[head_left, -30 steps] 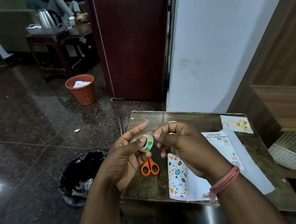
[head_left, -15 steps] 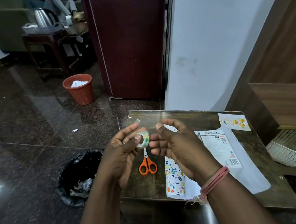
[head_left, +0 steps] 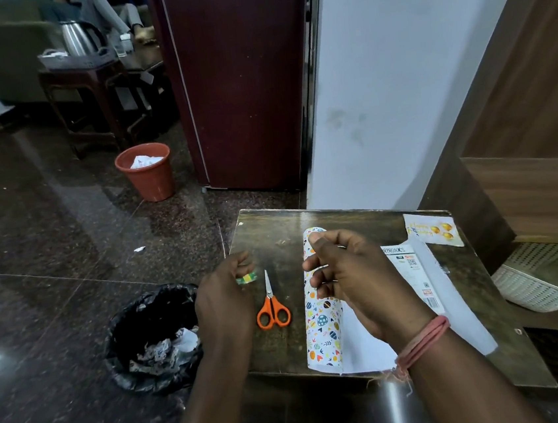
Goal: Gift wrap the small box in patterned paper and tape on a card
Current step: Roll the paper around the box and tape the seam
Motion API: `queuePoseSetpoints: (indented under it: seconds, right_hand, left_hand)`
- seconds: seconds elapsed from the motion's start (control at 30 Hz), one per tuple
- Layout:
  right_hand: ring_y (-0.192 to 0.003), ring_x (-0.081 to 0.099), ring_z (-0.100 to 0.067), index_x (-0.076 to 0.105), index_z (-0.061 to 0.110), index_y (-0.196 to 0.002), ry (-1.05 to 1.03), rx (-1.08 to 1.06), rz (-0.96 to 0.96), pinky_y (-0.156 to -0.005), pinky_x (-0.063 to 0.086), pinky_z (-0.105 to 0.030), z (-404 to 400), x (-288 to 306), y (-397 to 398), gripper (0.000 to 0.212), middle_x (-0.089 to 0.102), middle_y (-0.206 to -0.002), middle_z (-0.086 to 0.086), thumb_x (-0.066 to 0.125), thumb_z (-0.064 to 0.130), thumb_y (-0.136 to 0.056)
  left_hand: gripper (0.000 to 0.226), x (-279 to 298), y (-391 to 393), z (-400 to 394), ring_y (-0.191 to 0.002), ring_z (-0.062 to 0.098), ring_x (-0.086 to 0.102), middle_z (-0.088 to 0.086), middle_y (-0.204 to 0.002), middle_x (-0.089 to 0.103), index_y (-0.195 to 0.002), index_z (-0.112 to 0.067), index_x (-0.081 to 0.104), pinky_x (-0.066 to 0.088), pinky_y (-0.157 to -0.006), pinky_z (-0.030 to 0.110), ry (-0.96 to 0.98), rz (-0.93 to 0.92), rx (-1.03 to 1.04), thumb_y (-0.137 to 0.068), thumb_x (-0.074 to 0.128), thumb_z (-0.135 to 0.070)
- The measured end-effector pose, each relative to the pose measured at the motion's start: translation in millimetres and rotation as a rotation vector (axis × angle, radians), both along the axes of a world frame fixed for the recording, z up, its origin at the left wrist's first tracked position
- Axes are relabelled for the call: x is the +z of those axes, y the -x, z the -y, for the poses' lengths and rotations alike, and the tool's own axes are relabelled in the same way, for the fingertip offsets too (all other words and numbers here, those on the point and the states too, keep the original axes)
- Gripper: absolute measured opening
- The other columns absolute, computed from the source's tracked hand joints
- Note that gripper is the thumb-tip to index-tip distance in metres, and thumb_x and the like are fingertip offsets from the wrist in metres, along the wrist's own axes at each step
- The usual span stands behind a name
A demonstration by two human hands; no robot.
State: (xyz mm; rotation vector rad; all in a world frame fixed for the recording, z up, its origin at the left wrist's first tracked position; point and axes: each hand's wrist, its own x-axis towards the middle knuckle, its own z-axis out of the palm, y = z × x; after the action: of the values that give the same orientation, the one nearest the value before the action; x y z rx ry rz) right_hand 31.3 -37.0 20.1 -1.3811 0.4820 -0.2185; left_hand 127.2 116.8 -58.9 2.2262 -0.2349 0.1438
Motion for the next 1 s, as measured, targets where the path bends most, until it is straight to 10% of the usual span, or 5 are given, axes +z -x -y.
queuePoseSetpoints:
  seconds: [0.3,0.53,1.0]
  right_hand:
    - [-0.064,0.060,-0.012,0.070,0.016,-0.092,0.340,-0.275,-0.013,-0.056,0.043,-0.027,60,17,47,0.007,0.072,-0.080,-0.001,0.064,0.017,-0.095]
    - [-0.083,0.067,-0.021,0.055,0.027,-0.068,0.632,-0.286,-0.414,-0.076,0.052,-0.030,113,8,89,0.030,0.067,-0.080,0.008,0.078,0.023,-0.085]
    - [-0.074,0.070,-0.023,0.072,0.018,-0.090,0.690,-0.243,-0.455,-0.059,0.053,-0.025,89,-22,83,0.016,0.073,-0.078,0.003,0.074,0.028,-0.077]
  left_hand:
    - [0.075,6,24,0,-0.103,0.019,0.071,-0.014,-0.115,0.073,-0.136,-0.038,0.060,0.059,-0.083,0.043,0.171,-0.082,-0.131,-0.077,0.066,0.007]
    - [0.062,48,90,57,-0.103,-0.003,0.065,-0.016,-0.110,0.072,-0.128,-0.035,0.064,0.048,-0.082,0.009,0.436,-0.043,-0.279,-0.090,0.051,0.012]
    - [0.062,20,117,119,-0.128,-0.003,0.053,-0.020,-0.136,0.062,-0.147,-0.040,0.045,0.041,-0.109,0.021,0.131,-0.030,-0.544,-0.095,0.059,-0.010]
